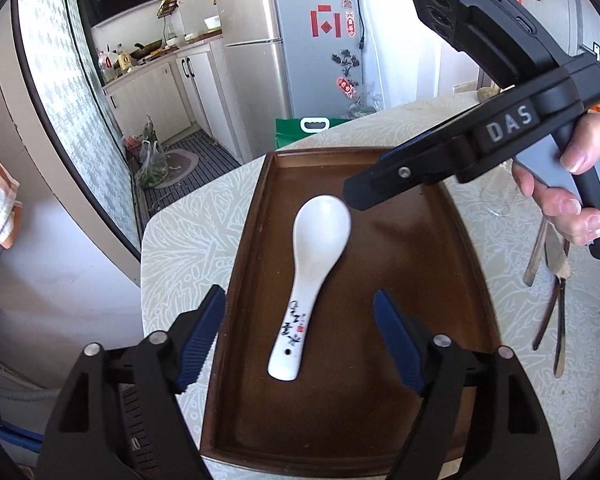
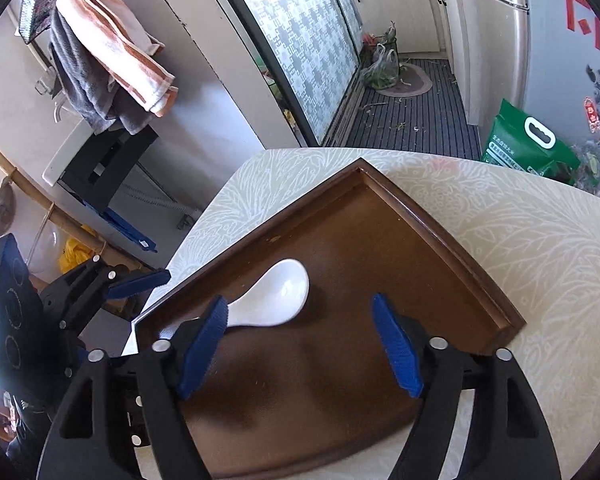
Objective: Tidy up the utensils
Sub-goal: 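Move the right tool to the clear glass and close around it, then carry the glass with the right tool into the tray and release it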
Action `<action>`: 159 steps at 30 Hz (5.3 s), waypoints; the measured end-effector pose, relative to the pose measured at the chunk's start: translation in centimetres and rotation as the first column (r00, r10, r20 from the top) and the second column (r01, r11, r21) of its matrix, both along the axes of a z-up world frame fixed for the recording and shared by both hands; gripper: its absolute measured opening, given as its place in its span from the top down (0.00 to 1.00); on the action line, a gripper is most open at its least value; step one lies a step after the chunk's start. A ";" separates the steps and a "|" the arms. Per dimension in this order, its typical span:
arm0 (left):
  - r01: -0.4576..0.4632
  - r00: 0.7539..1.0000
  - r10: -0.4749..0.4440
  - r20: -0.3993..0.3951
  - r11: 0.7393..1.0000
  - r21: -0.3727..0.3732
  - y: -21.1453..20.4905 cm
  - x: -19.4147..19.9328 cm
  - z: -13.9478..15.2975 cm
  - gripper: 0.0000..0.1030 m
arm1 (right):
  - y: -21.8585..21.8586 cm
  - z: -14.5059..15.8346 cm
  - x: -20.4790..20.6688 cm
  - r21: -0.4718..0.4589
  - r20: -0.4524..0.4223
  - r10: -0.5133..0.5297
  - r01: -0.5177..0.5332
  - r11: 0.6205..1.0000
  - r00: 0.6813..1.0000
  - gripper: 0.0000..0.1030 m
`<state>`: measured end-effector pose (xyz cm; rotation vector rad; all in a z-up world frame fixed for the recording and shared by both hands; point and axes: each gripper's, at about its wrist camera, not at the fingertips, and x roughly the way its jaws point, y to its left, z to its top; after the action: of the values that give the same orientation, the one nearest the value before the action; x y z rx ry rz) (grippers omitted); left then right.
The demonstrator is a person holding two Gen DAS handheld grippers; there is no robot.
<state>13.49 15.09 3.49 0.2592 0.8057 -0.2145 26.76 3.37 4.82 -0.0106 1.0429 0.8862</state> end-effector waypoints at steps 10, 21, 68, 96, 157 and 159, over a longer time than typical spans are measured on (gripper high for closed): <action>0.075 0.996 -0.074 0.049 0.997 -0.016 -5.0 -4.0 2.4 0.07 | -7.2 4.1 -4.5 0.043 0.099 -0.051 0.047 0.998 0.994 0.10; 0.075 0.995 -0.069 0.076 0.994 -0.079 -11.0 -5.6 3.2 0.06 | -15.5 4.3 -8.7 0.016 0.239 -0.141 0.141 0.990 0.961 0.07; 0.144 0.986 -0.159 -0.049 0.963 -0.228 -17.3 4.3 -3.4 0.38 | -15.3 -1.8 -3.7 -0.071 0.170 -0.033 0.045 0.996 0.985 0.64; 0.143 0.978 -0.177 -0.110 0.955 -0.260 -18.2 6.6 -4.2 0.57 | -15.3 -1.9 -3.5 -0.081 0.177 -0.029 0.043 0.996 0.984 0.65; -0.116 0.986 0.086 -0.140 0.968 -0.221 -4.0 8.0 -1.8 0.60 | -0.3 -0.2 -0.9 -0.030 0.215 0.114 -0.110 0.993 0.970 0.68; -0.116 0.986 0.086 -0.141 0.968 -0.221 -3.9 8.1 -1.8 0.60 | -0.3 -0.2 -0.7 -0.023 0.210 0.109 -0.107 0.994 0.972 0.68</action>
<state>21.56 11.23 1.72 -0.0138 0.9132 -0.2276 26.03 3.03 4.59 -0.1695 0.8546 0.9557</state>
